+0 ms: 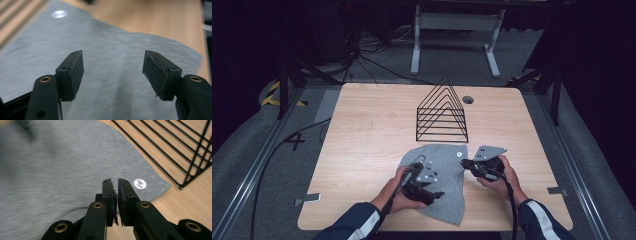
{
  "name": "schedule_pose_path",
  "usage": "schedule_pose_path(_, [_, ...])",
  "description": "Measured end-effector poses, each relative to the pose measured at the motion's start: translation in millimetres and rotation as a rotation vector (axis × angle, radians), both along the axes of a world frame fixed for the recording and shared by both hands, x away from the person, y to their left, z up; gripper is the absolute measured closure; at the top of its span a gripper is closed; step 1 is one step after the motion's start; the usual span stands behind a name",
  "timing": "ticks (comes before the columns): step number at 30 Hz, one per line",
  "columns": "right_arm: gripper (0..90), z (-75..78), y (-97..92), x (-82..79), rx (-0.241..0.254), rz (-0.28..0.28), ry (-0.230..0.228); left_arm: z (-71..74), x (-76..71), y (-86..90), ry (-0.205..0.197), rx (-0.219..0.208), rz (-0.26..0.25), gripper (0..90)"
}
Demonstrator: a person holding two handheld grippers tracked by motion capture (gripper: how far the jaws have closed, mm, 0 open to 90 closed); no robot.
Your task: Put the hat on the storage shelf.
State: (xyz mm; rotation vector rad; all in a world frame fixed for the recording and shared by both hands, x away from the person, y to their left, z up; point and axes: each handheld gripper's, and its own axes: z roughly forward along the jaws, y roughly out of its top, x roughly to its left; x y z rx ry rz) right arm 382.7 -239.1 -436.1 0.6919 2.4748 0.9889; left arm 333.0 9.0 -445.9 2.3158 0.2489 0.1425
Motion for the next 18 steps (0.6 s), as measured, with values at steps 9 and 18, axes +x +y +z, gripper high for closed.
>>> schedule_pose_path(9, [83.4, -16.4, 4.7, 15.3, 0.007, -0.008, 0.054, -20.6, -21.5, -23.6, -0.019, 0.065, -0.064, 36.1])
schedule_pose_path(18, [83.9, -19.6, 2.9, 5.9, -0.032, 0.021, 0.083, -20.0, -14.1, 4.8, 0.036, 0.082, -0.073, 37.7])
